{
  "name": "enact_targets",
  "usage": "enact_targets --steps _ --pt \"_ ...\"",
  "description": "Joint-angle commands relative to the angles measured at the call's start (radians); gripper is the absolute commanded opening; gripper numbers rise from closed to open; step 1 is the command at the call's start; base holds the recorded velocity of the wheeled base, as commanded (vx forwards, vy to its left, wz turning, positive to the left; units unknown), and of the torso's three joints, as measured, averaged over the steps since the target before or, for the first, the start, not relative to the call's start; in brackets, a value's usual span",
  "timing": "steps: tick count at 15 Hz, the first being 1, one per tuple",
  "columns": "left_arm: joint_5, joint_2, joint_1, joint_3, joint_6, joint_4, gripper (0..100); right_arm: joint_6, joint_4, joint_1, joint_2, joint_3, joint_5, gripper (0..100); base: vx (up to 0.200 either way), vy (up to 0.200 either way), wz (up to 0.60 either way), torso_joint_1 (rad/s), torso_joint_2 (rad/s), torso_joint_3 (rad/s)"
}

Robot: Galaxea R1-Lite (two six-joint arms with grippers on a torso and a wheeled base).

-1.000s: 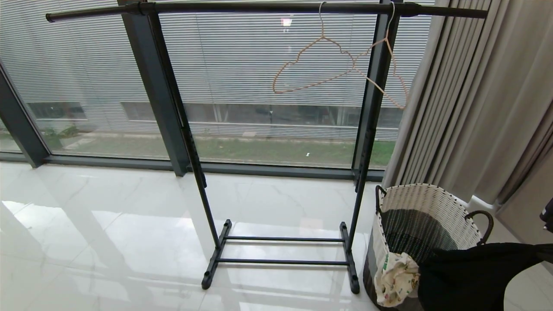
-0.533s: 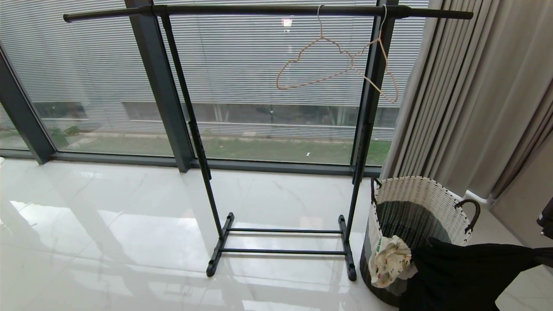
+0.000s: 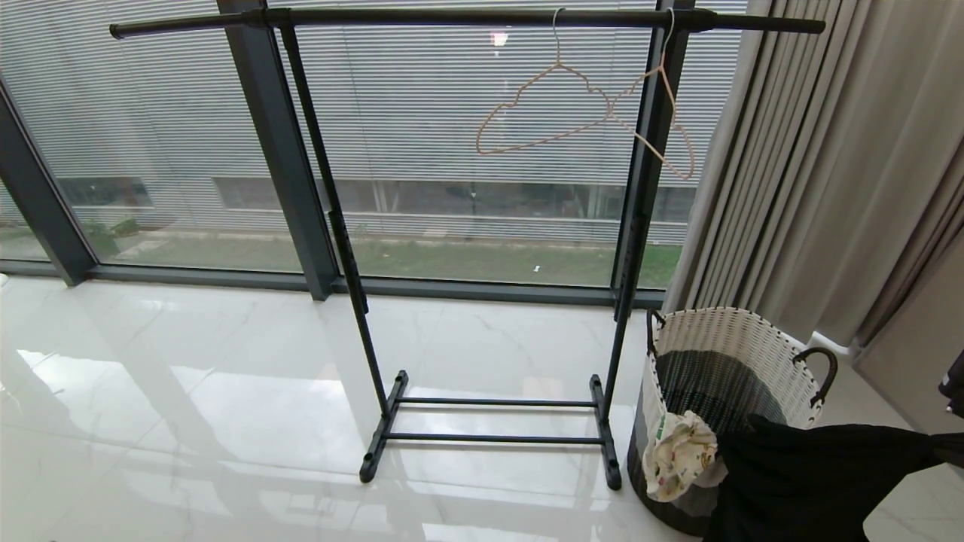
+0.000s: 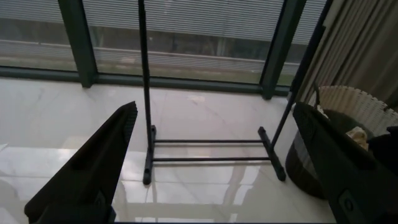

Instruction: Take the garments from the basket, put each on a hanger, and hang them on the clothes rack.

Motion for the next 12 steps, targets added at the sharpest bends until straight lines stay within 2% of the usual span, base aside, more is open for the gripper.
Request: enact_targets --steps 1,3,4,5,6,7,8,10,12 --pt "-0.033 0.514 -0.187 -0.224 -0.031 -0.126 100 -0.002 0.002 0.023 0.000 -0.027 0.002 0 0.000 0.000 0.00 0.000 0.00 0.000" --pt "-0.020 0.758 -0.283 -0.263 -0.025 -0.311 100 0.000 0.053 0.053 0.015 -0.089 0.006 0 0.000 0.000 0.00 0.000 0.00 0.000" --pt "0.017 0.874 -0.353 -0.316 -0.025 -0.353 100 0.001 0.074 0.058 0.026 -0.118 0.011 0 0.000 0.000 0.00 0.000 0.00 0.000" --pt "0.064 0.959 -0.433 -0.369 -0.025 -0.353 100 0.001 0.080 0.070 0.035 -0.138 0.020 0 0.000 0.000 0.00 0.000 0.00 0.000" --pt "0.064 0.959 -0.433 -0.369 -0.025 -0.353 100 0.001 0.080 0.070 0.035 -0.138 0.020 0 0.000 0.000 0.00 0.000 0.00 0.000" --pt "0.184 1.141 -0.629 -0.440 -0.030 -0.353 100 0.004 0.105 0.125 0.049 -0.181 0.028 0 0.000 0.000 0.00 0.000 0.00 0.000" --pt "0.234 1.222 -0.718 -0.444 -0.034 -0.356 100 0.008 0.125 0.153 0.063 -0.202 0.029 0 0.000 0.000 0.00 0.000 0.00 0.000" --pt "0.273 1.348 -0.855 -0.480 -0.045 -0.367 100 0.009 0.133 0.199 0.100 -0.233 0.041 0 0.000 0.000 0.00 0.000 0.00 0.000" --pt "0.283 1.475 -0.967 -0.579 -0.114 -0.397 100 0.009 0.134 0.237 0.130 -0.263 0.051 0 0.000 0.000 0.00 0.000 0.00 0.000"
